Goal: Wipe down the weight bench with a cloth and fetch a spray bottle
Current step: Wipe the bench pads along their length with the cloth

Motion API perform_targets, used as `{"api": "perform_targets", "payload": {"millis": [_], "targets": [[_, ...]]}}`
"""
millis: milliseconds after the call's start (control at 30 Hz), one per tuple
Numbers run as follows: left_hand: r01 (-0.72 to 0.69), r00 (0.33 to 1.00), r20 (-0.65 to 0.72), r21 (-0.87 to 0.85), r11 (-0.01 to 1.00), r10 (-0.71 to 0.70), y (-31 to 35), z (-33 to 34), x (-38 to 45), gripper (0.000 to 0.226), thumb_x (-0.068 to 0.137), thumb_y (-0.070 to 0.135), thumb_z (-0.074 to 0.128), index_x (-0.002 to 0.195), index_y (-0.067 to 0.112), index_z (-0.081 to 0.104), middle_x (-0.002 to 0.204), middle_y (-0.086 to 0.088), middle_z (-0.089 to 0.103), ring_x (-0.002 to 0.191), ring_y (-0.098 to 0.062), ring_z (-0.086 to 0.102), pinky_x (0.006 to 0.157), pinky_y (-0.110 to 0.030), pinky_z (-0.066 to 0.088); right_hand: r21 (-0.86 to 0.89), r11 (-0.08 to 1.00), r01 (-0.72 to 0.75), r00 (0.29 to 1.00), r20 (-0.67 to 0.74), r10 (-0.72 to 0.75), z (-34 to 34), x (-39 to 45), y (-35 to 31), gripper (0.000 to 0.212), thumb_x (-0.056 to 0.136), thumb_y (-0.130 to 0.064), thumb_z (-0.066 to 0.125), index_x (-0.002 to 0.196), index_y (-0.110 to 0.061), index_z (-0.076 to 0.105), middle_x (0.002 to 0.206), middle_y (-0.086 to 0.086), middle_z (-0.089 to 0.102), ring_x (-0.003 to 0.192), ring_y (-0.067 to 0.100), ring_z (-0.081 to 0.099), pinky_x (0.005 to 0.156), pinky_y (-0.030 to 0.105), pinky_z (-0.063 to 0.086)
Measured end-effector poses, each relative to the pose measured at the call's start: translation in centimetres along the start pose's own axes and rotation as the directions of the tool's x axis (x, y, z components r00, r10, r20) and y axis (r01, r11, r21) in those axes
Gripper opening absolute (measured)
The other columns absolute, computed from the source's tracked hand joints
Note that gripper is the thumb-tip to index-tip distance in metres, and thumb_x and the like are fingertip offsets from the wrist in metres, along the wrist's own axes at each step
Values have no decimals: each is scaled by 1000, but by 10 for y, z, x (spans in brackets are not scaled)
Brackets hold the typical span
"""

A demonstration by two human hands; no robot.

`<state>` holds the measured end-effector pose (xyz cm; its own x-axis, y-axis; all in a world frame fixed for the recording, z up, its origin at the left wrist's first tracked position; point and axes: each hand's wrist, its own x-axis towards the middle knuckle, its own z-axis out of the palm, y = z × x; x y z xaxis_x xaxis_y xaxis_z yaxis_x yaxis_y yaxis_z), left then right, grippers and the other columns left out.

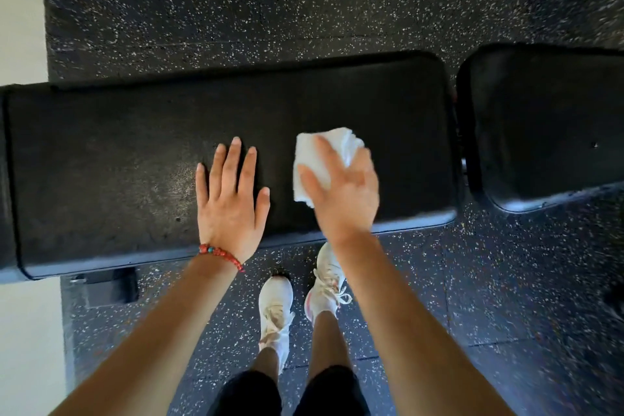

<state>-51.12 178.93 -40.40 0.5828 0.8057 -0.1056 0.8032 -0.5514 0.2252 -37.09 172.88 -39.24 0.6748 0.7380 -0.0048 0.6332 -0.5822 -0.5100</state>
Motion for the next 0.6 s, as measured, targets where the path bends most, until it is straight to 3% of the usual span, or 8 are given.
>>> {"api": "perform_targets", "payload": {"millis": [133, 300, 400, 500, 600], "targets": [[-7, 1000, 2, -7, 1000, 7, -3, 2, 1, 57, 91, 34, 31, 140, 7, 36, 149, -15, 32, 138, -35, 26, 111, -54, 14, -70, 987, 145, 989, 40, -143, -7, -4, 7, 43, 72, -39, 71, 109, -20, 66, 90, 23, 58, 71, 37, 57, 65, 39, 49], [-10, 1000, 1, -10, 1000, 10, -3, 2, 1, 57, 91, 35, 30, 141, 7, 35, 150, -15, 31, 138, -35, 24, 111, -53, 13, -50, 982, -180, 978, -113, 174, -38, -1, 62, 48, 75, -43, 64, 118, -21, 62, 99, 25, 52, 76, 39, 54, 71, 42, 46], [-12, 1000, 3, -11, 1000, 12, -4, 3, 0, 57, 91, 34, 30, 141, 7, 34, 150, -15, 30, 138, -34, 23, 112, -53, 12, -51, 960, -274, 954, -140, 265, -34, -7, 60, 47, 80, -44, 63, 122, -24, 57, 105, 23, 49, 87, 39, 52, 76, 40, 45], [-17, 1000, 5, -13, 1000, 17, -3, 3, 0, 56, 91, 34, 30, 141, 7, 35, 149, -15, 31, 138, -35, 24, 112, -54, 12, -12, 983, -183, 983, -13, 182, -18, -24, 30, 46, 80, -43, 64, 123, -26, 56, 107, 24, 50, 89, 39, 53, 80, 42, 47], [-6, 1000, -4, -35, 999, 6, 1, 0, 0, 56, 91, 33, 29, 141, 6, 35, 150, -15, 31, 138, -35, 23, 112, -54, 12, -12, 1000, -14, 999, 37, 14, -7, -45, 4, 42, 77, -40, 67, 115, -24, 62, 94, 21, 55, 77, 36, 55, 71, 39, 48]]}}
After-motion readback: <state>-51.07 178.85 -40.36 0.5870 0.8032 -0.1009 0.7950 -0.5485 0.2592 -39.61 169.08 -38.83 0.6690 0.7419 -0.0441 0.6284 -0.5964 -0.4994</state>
